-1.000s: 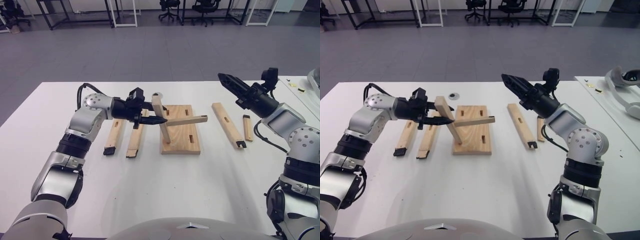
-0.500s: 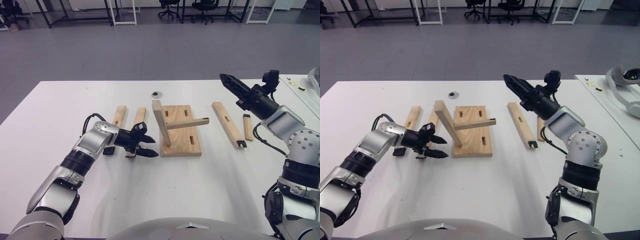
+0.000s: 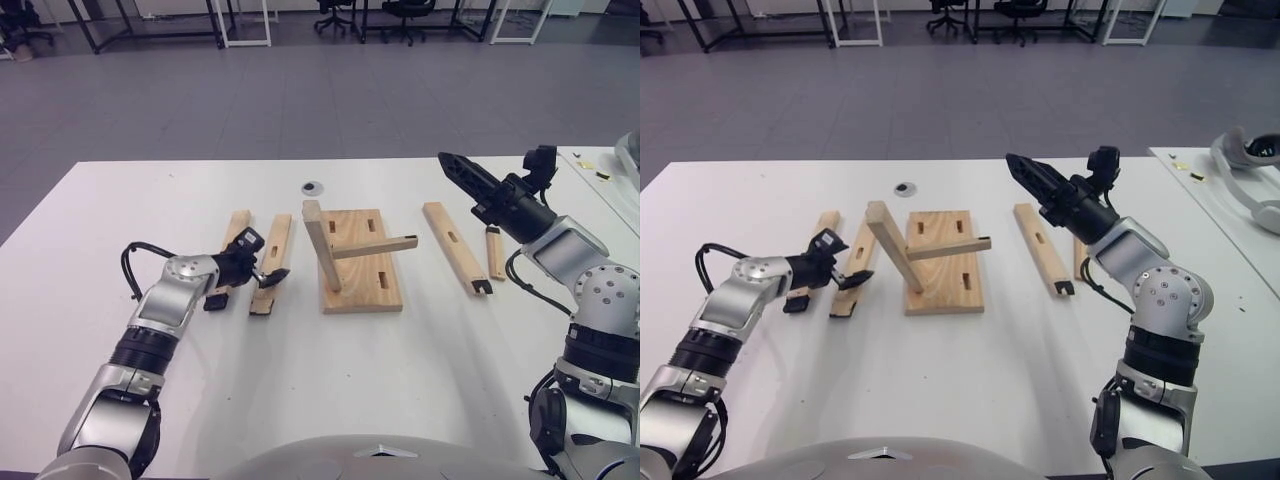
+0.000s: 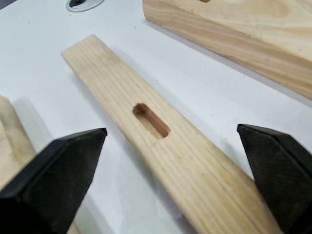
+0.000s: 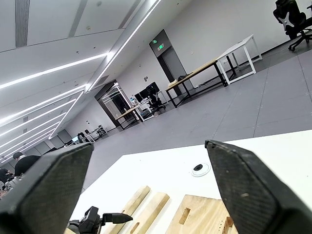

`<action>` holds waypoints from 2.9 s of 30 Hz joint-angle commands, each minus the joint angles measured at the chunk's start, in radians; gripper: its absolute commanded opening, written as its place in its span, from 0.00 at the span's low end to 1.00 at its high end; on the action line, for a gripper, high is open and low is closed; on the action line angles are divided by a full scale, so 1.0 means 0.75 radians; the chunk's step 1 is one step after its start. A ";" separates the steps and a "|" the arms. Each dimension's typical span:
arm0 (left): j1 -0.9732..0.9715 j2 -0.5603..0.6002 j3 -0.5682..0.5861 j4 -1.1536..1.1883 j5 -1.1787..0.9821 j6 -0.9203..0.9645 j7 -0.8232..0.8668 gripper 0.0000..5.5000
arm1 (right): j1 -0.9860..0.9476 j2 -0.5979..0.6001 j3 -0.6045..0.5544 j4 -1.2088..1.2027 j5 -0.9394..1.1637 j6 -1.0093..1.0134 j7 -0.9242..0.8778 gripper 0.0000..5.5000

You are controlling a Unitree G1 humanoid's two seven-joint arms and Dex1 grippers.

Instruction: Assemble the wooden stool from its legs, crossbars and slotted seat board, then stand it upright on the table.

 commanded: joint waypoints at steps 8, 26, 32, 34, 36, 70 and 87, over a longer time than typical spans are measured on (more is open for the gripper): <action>-0.008 -0.106 0.354 -0.176 -0.216 0.053 0.157 0.90 | 0.046 0.014 0.000 -0.042 0.012 -0.006 -0.038 0.78; 0.176 0.063 0.219 0.310 0.090 -0.049 0.187 0.65 | 0.045 0.028 0.025 -0.035 -0.001 -0.019 -0.047 0.78; 0.128 0.113 0.179 0.438 0.123 -0.169 0.113 0.53 | 0.033 0.027 0.032 -0.018 -0.015 -0.026 -0.044 0.78; 0.107 0.128 0.156 0.484 0.131 -0.216 0.069 0.50 | 0.030 0.029 0.034 -0.013 -0.021 -0.032 -0.049 0.78; 0.081 0.150 0.130 0.537 0.155 -0.297 0.021 0.46 | 0.029 0.033 0.033 -0.008 -0.027 -0.042 -0.059 0.78; -0.627 -0.056 0.315 -0.299 -1.123 0.663 -0.382 0.38 | -0.429 -0.078 0.110 0.023 0.407 0.165 0.239 0.94; -0.675 -0.055 0.298 -0.278 -1.106 0.718 -0.390 0.38 | -0.490 -0.047 0.080 0.173 0.416 0.116 0.194 0.56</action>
